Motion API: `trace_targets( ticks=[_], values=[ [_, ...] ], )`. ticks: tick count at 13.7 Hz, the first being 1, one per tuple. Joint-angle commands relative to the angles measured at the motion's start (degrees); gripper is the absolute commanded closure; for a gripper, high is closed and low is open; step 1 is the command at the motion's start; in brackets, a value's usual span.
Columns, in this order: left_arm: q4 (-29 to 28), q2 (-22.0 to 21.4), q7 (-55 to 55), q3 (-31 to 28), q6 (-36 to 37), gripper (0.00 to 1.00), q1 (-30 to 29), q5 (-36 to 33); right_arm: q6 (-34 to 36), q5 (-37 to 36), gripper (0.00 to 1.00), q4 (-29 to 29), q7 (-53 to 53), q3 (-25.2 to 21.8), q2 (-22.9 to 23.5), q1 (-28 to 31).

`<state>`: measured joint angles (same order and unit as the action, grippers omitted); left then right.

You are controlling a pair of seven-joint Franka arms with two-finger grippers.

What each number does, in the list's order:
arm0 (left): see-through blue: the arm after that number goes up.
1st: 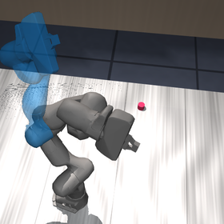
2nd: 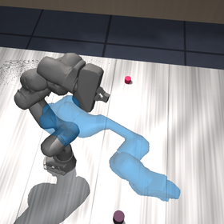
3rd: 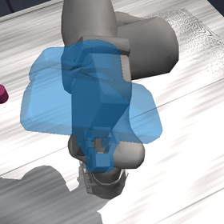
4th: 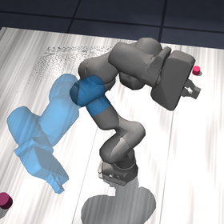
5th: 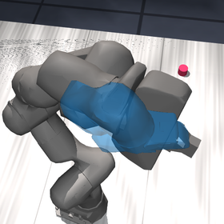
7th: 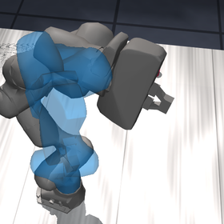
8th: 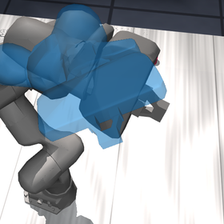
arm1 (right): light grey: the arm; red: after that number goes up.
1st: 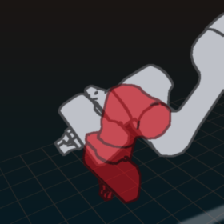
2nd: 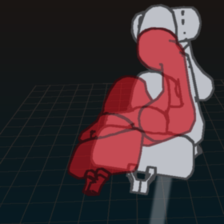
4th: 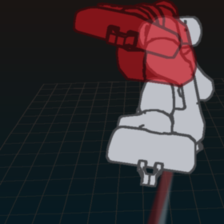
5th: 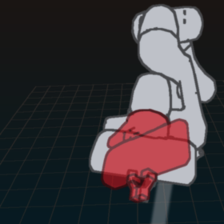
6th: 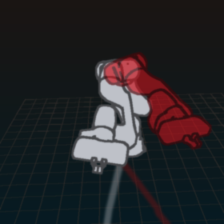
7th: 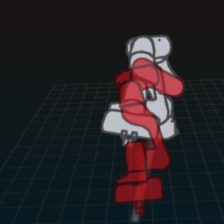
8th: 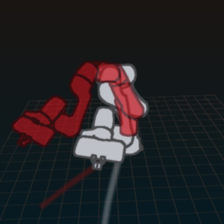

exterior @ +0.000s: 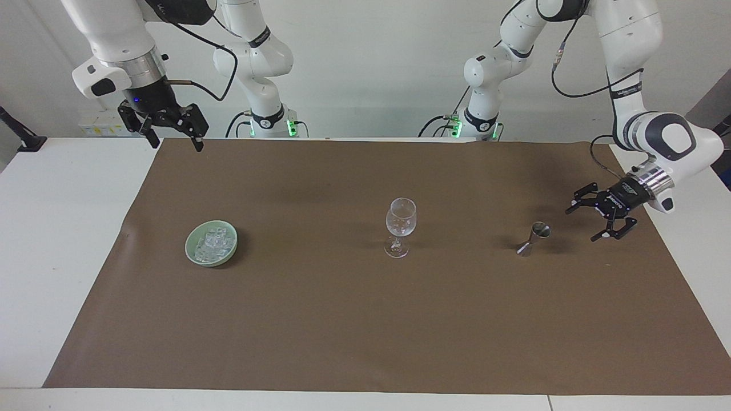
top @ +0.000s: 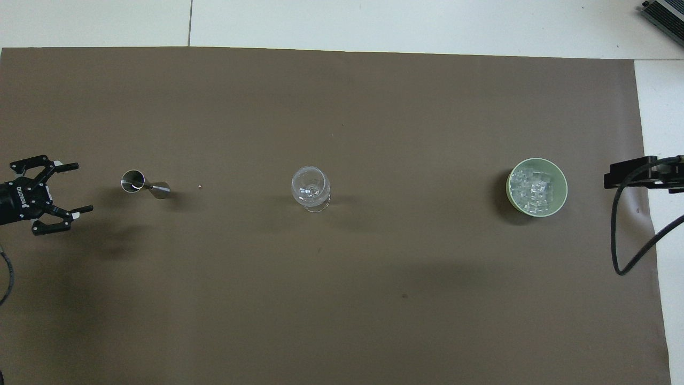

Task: Pour wine and add ice with both arms
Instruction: 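Move the left gripper toward the silver jigger, then close the left gripper on the silver jigger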

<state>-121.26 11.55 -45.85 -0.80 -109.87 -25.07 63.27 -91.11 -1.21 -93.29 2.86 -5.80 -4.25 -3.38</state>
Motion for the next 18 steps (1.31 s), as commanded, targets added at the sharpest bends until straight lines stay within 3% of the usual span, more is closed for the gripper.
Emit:
trace_targets(
  ticks=[1,8,14,18],
  values=[
    [-10.0,-5.7,5.0,0.4,-4.8,0.0,1.6,7.2,0.1,0.2,0.0,0.3,-1.5,0.0,0.2,0.1],
    [-18.6,-7.0,10.3,0.5,-11.8,0.0,5.4,21.7,0.1,0.2,0.0,0.3,-1.5,0.0,0.2,0.1],
    [-20.8,-6.5,11.1,0.5,-17.6,0.0,12.6,40.5,0.1,0.2,0.0,0.3,-1.5,0.0,0.2,0.1],
    [-21.6,-6.7,12.4,0.5,-18.1,0.0,12.9,45.7,0.1,0.2,0.0,0.3,-1.5,0.0,0.2,0.1]
  ],
)
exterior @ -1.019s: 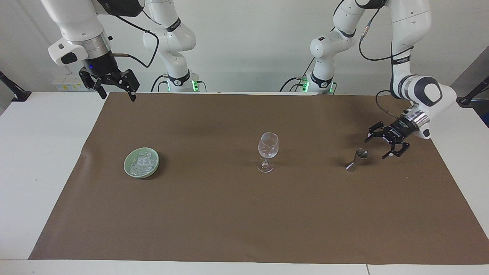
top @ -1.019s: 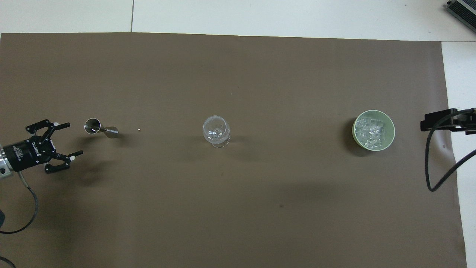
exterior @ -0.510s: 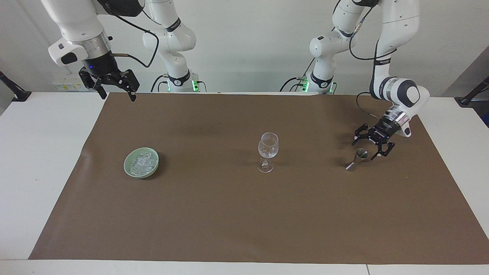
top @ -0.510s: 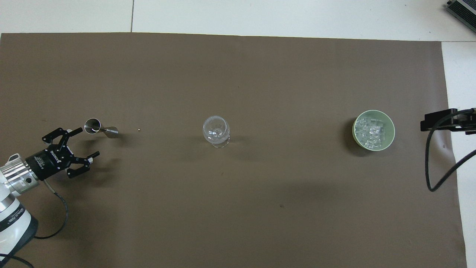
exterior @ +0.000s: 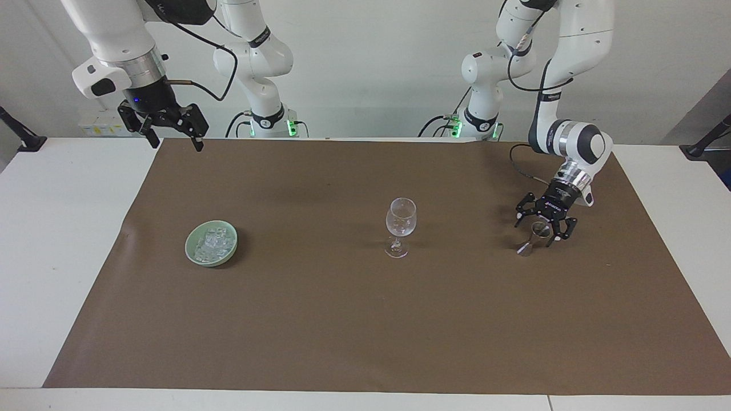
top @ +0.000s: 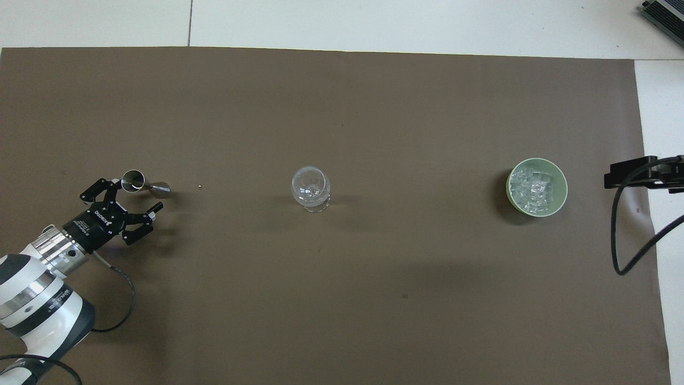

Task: Pour wine and add ice with both arms
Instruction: 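Close the left gripper on the silver jigger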

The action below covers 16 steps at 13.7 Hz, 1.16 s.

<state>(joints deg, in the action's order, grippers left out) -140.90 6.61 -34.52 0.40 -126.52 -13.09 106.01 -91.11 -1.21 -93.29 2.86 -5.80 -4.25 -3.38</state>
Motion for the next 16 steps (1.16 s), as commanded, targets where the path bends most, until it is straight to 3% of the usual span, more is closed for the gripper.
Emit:
trace_targets(
  ticks=[1,7,16],
  values=[
    [-1.8,-1.7,1.0,-0.7,-2.1,0.0,1.0,3.1,0.1,0.2,0.0,0.3,-1.5,0.0,0.2,0.1],
    [-0.8,-0.8,0.9,-0.6,-5.0,0.0,3.9,8.9,0.1,0.2,0.0,0.3,-1.5,0.0,0.2,0.1],
    [-0.3,-0.4,1.0,-0.7,-6.1,0.0,4.0,9.2,0.1,0.2,0.0,0.3,-1.5,0.0,0.2,0.1]
  ],
)
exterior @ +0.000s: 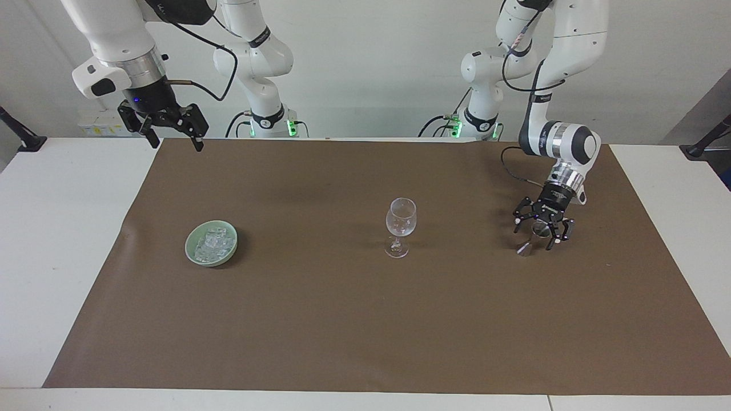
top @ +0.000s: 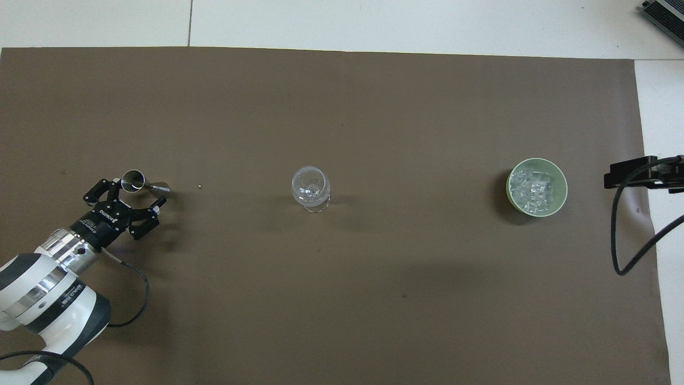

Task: Pour wine and add ice with both arms
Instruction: 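Close the left gripper on the silver jigger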

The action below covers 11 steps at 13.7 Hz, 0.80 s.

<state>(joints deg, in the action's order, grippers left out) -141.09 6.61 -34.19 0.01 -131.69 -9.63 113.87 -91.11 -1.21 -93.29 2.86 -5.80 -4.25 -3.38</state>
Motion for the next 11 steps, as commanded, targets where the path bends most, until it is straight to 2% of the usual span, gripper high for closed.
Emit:
trace_targets(
  ticks=[1,4,5,7,9,11],
  values=[
    [0.1,-0.4,0.7,-0.3,-0.9,0.0,0.4,1.4,0.1,0.2,0.0,0.3,-1.5,0.0,0.2,0.1],
    [0.1,-0.5,0.7,-0.2,-0.6,0.27,0.0,1.4,0.1,0.2,0.0,0.3,-1.5,0.0,0.2,0.1],
    [0.1,-0.5,0.7,-0.2,-0.6,0.31,0.0,1.4,0.1,0.2,0.0,0.3,-1.5,0.0,0.2,0.1],
    [0.1,-0.6,0.7,-0.2,-0.6,0.32,0.0,1.8,0.1,0.2,0.0,0.3,-1.5,0.0,0.2,0.1],
    [0.1,-0.6,0.7,-0.2,-0.6,0.4,0.0,1.9,0.1,0.2,0.0,0.3,-1.5,0.0,0.2,0.1],
    [0.1,-0.6,0.7,-0.3,-0.6,0.44,0.0,1.9,0.1,0.2,0.0,0.3,-1.5,0.0,0.2,0.1]
  ],
)
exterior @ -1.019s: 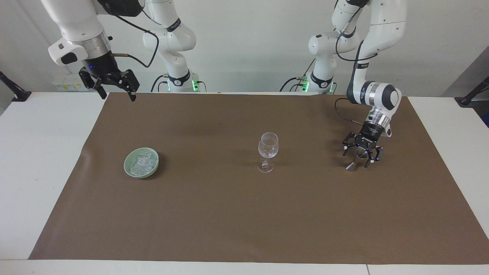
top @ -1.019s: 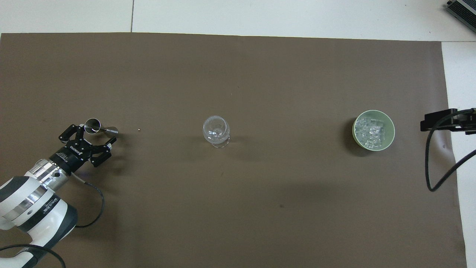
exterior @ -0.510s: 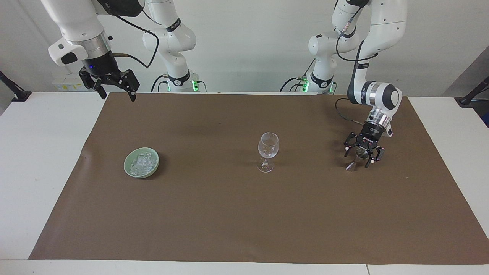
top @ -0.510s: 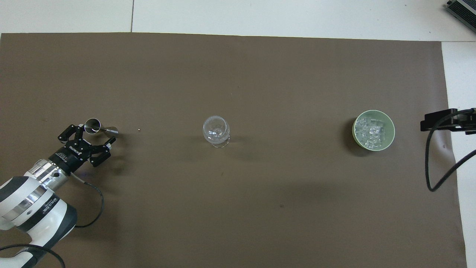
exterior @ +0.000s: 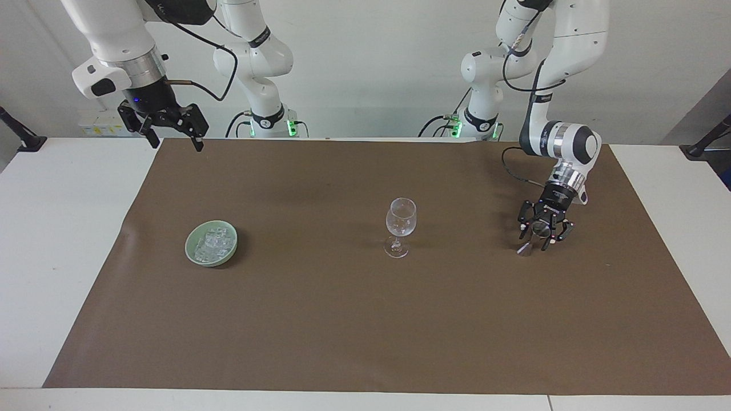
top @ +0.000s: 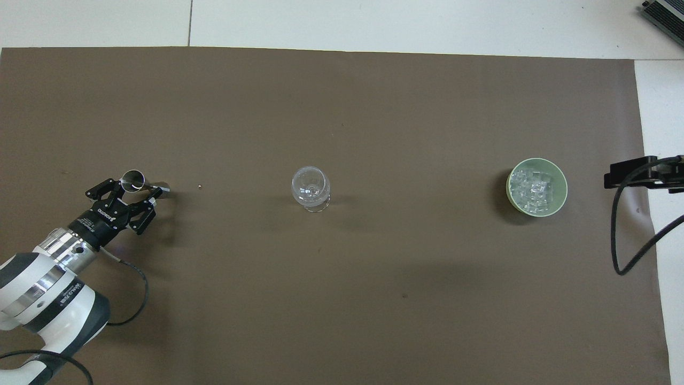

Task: Pour wine and add ice with both arms
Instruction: 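Close the left gripper on the silver jigger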

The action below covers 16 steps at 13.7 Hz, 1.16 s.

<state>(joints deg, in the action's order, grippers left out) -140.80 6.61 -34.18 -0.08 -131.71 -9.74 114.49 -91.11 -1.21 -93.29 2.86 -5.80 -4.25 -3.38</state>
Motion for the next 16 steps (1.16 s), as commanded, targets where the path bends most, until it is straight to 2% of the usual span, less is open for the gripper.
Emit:
trace_targets(
  ticks=[1,2,4,7,8,12,16],
  values=[
    [-0.2,-0.7,0.7,-0.2,-0.6,0.5,0.1,1.3,0.1,0.2,0.0,0.3,-1.5,0.0,0.2,0.1],
    [-0.2,-0.9,0.6,-0.2,-0.6,0.5,0.0,1.3,0.1,0.2,0.0,0.3,-1.5,0.0,0.2,0.1],
    [-0.1,-1.1,0.3,-0.1,-0.7,0.65,0.1,1.3,0.1,0.2,0.0,0.3,-1.5,0.0,0.2,0.1],
    [0.9,-2.1,-0.4,-0.2,-1.0,0.95,-0.4,1.3,0.1,0.2,0.0,0.3,-1.5,0.0,0.2,0.1],
    [1.0,-2.6,-1.3,-0.2,-1.0,1.0,-0.5,1.3,0.1,0.2,0.0,0.3,-1.5,0.0,0.2,0.1],
    [2.5,-4.8,-5.6,-0.2,-1.9,1.0,0.2,1.3,0.1,0.2,0.0,0.3,-1.5,0.0,0.2,0.1],
    [2.5,-9.8,-6.3,0.3,-3.2,1.0,3.1,1.3,0.1,0.2,0.0,0.3,-1.5,0.0,0.2,0.1]
  ],
)
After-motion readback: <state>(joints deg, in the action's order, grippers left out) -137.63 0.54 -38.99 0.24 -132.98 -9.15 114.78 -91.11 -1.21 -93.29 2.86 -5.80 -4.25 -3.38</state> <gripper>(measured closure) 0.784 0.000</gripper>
